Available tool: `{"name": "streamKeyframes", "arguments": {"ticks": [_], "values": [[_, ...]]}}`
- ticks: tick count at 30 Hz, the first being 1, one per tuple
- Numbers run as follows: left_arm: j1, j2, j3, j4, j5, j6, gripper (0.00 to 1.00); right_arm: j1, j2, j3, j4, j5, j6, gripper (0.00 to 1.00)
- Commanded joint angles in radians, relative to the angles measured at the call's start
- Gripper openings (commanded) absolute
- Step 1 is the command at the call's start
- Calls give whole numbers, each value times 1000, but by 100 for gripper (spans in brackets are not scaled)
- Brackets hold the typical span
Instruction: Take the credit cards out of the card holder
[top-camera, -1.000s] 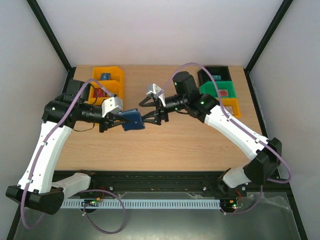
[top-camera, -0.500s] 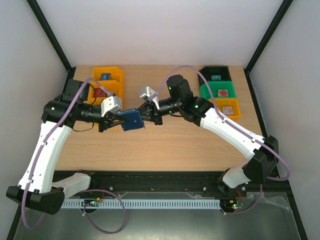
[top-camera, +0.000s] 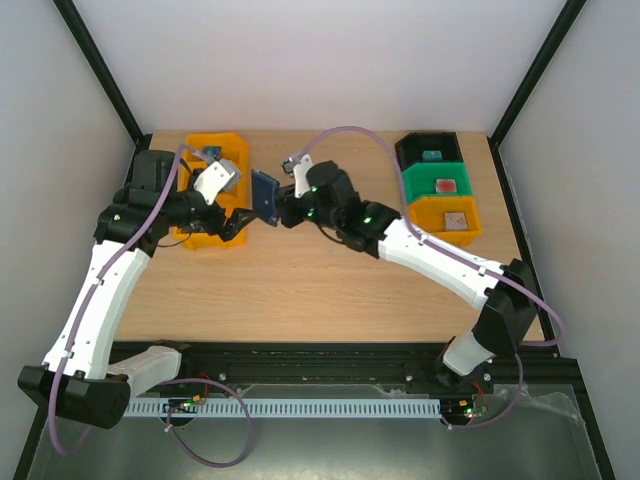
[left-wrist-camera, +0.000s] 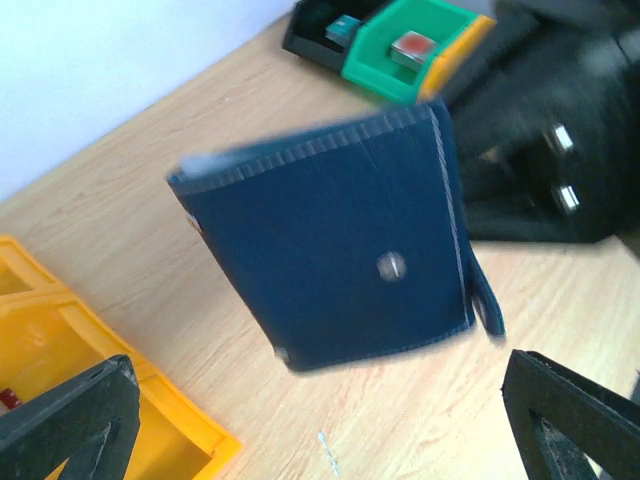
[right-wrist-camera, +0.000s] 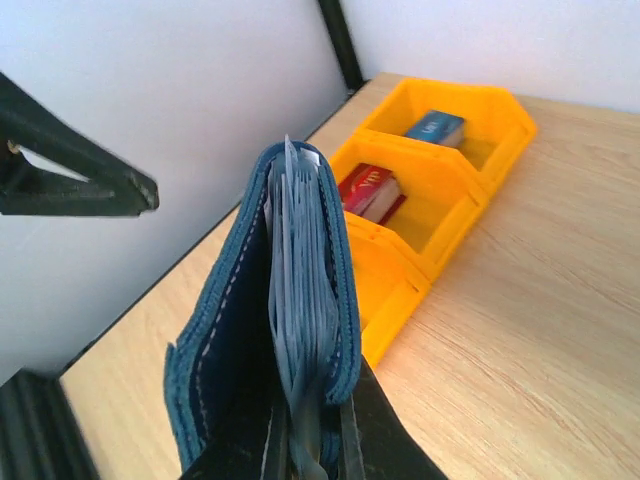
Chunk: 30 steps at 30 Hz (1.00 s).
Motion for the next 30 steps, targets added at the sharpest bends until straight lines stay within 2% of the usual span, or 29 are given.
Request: {"name": "streamKeyframes", "arguments": {"ticks": [1, 10, 15, 18, 23, 27, 30], "values": [[1, 30, -6, 121, -78, -134, 99, 122, 20, 70, 71, 383, 128, 2], [3, 29, -56, 165, -97, -173, 99, 153, 55, 109, 100, 366, 176, 2], [2, 16, -43, 133, 58, -145, 99, 153, 71, 116, 98, 379, 190, 2], [2, 17, -29, 135, 81, -153, 99, 153, 81, 124, 111, 348, 208, 2], [2, 41, -39, 186, -59, -200, 99, 153, 107, 156, 101, 295, 226, 2], [3, 48, -59, 236, -323, -207, 99, 153, 87, 154, 98, 280, 208, 2], [20, 28, -68, 259, -429, -200, 99, 150, 70, 156, 77, 277, 187, 2]]}}
